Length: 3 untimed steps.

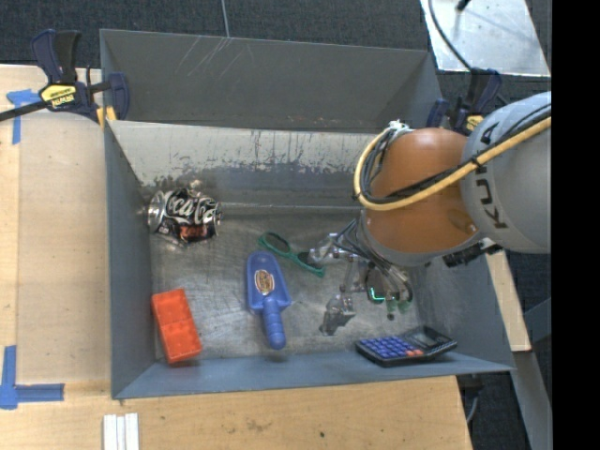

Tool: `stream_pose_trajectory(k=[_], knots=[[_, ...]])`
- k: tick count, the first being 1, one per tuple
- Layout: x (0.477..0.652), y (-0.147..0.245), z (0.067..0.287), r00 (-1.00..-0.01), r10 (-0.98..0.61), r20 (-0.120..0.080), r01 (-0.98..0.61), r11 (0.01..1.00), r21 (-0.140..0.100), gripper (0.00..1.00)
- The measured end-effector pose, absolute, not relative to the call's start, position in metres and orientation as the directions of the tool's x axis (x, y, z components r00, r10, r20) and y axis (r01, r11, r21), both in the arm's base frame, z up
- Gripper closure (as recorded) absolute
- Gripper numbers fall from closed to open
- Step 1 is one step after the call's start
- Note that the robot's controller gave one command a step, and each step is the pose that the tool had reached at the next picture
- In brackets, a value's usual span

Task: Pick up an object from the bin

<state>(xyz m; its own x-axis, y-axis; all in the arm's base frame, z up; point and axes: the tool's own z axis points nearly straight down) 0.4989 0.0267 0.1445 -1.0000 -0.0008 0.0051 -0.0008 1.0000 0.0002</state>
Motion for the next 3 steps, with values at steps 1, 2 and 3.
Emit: stream_pose_trajectory(k=[1,2,3], knots=[[0.501,0.027,0.148,-1.0,0.001,-0.003,0.001,1.0,0.0,0.0],[0.548,0.026,0.099,-0.994,-0.112,-0.009,-0.112,0.994,-0.001,0.0],[0.576,0.021,0.094,-1.0,0.002,-0.001,0.002,1.0,0.0,0.0]])
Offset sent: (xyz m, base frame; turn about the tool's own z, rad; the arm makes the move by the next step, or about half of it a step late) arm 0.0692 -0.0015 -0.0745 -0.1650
